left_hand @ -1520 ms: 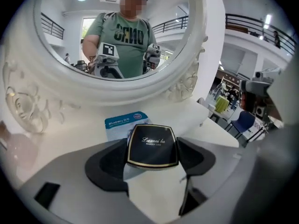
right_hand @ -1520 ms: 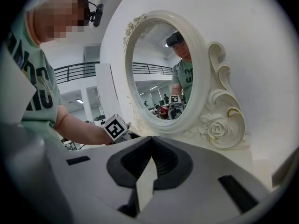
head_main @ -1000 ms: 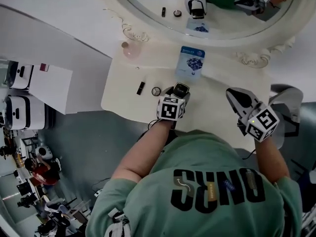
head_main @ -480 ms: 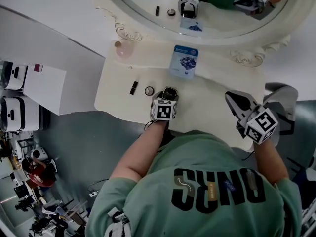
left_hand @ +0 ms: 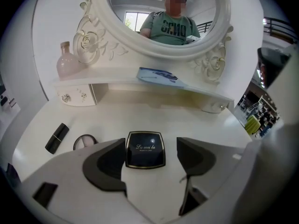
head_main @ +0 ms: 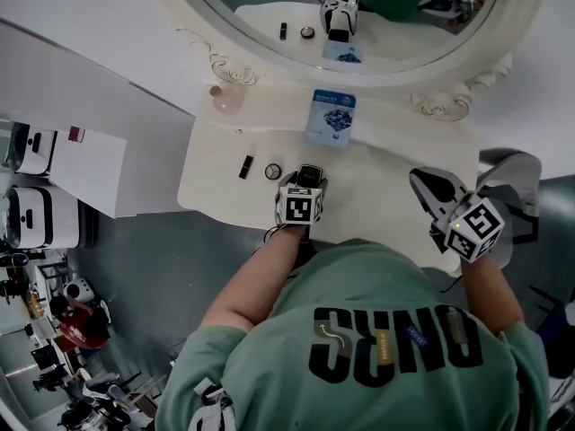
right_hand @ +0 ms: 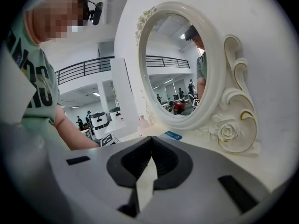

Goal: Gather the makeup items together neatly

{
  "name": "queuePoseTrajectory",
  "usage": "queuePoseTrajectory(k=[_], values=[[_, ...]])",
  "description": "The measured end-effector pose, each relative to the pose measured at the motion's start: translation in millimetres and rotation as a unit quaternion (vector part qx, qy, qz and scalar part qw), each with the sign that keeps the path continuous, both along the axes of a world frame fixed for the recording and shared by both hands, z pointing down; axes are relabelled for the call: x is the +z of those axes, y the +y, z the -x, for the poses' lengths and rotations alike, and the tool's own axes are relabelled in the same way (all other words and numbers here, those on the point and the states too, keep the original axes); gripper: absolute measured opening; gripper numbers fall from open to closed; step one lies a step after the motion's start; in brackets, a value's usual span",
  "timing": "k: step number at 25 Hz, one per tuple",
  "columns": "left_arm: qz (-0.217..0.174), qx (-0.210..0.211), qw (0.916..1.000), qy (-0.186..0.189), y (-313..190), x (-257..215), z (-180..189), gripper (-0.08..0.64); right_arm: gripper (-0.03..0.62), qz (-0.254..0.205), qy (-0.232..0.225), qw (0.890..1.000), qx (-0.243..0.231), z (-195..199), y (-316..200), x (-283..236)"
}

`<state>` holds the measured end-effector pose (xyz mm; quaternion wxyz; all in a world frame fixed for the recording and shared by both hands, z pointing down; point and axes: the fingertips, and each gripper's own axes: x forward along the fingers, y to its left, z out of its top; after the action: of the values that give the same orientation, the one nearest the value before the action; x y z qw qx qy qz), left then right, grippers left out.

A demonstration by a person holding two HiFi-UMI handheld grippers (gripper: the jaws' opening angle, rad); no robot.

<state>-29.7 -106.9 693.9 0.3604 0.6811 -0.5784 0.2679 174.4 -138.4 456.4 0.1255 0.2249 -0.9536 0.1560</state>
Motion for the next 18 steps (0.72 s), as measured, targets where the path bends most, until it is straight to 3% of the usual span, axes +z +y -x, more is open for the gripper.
queuePoseTrajectory(k=[5, 11, 15, 18], values=[[-0.034, 0.005, 0.9993, 0.018, -5.8, -42.0, -3.9, 0.337, -0.006, -0.009, -0.010, 1.000, 0.006, -0.9, 0.5, -10.3], [-0.065, 0.018, 0.9956, 0.066, -32.8, -87.1, -0.8, 0.337, -0.006, -0.015, -0.010, 1.000, 0.022, 4.6, 4.0, -13.4], [-0.064, 0.043, 0.9928, 0.091, -56.1, -102.5, 8.6, 0.337, -0.006, -0.018, -0.005, 0.999, 0.043, 16.2, 8.2, -17.8], [-0.047, 0.047, 0.9871, 0.146, -70.6, -104.9, 13.4, 0.336, -0.006, -0.021, 0.002, 0.998, 0.063, 26.5, 13.3, -21.1]])
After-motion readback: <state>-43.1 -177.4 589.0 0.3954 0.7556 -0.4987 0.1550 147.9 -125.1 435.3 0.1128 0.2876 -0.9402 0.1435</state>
